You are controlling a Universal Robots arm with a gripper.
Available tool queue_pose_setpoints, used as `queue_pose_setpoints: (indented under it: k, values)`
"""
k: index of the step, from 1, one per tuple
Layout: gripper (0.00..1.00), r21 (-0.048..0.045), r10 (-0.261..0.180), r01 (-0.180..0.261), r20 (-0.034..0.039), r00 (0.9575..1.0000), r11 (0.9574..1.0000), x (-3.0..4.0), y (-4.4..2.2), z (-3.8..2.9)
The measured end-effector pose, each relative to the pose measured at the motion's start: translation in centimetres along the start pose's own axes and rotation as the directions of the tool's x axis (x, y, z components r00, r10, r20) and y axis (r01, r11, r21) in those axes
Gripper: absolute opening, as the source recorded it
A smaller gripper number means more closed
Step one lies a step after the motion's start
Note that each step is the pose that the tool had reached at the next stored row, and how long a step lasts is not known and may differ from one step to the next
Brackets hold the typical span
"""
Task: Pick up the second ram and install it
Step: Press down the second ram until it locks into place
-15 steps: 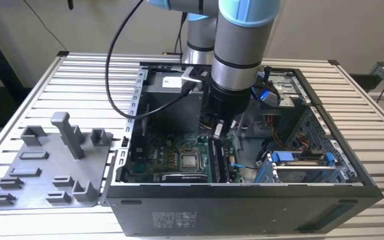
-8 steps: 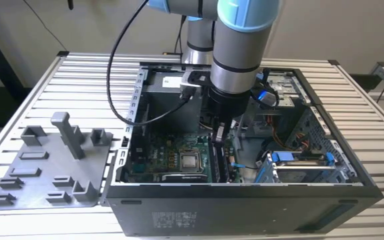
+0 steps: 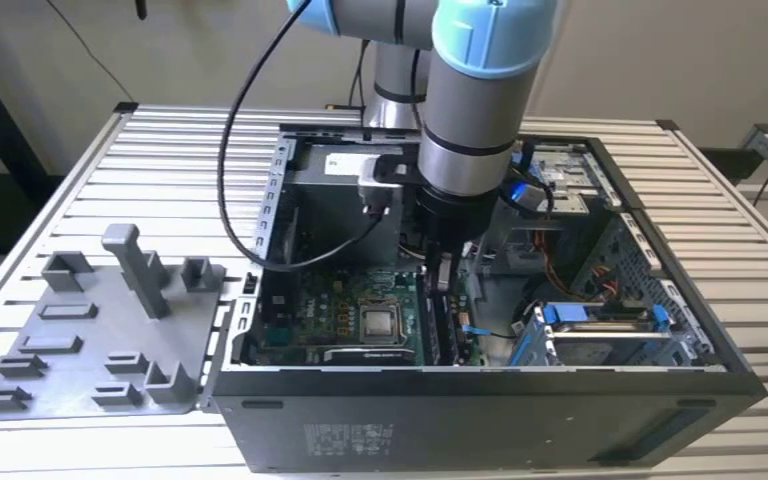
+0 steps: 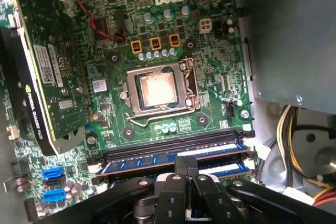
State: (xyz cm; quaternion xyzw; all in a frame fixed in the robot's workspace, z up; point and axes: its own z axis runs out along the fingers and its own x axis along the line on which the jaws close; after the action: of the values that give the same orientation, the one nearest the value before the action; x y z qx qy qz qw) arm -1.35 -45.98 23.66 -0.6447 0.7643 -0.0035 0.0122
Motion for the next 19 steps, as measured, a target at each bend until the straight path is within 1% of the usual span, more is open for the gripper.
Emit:
queue_pose_setpoints:
  k: [3,4,9,13,17,18,19]
  values:
    - [0.11,-0.0005,-0.048,0.048,0.0020,0.9988,0.9988,0.01,0.04,0.37]
    - [0.11,-0.0005,-0.054,0.054,0.0019,0.9986,0.9986,0.01,0.05,0.37]
    - [0.11,-0.0012,-0.054,0.054,0.0020,0.9985,0.9985,0.01,0.00,0.43]
    - [0.11,-0.0013,-0.055,0.055,0.0019,0.9985,0.9985,0.02,0.01,1.12]
    - [0.11,-0.0016,-0.057,0.057,0.0002,0.9984,0.9984,0.05,0.02,1.79]
    - [0.11,-0.0018,-0.057,0.057,-0.0001,0.9984,0.9984,0.05,0.02,1.93]
    - [0.11,-0.0018,-0.057,0.057,-0.0005,0.9984,0.9984,0.04,0.02,1.91]
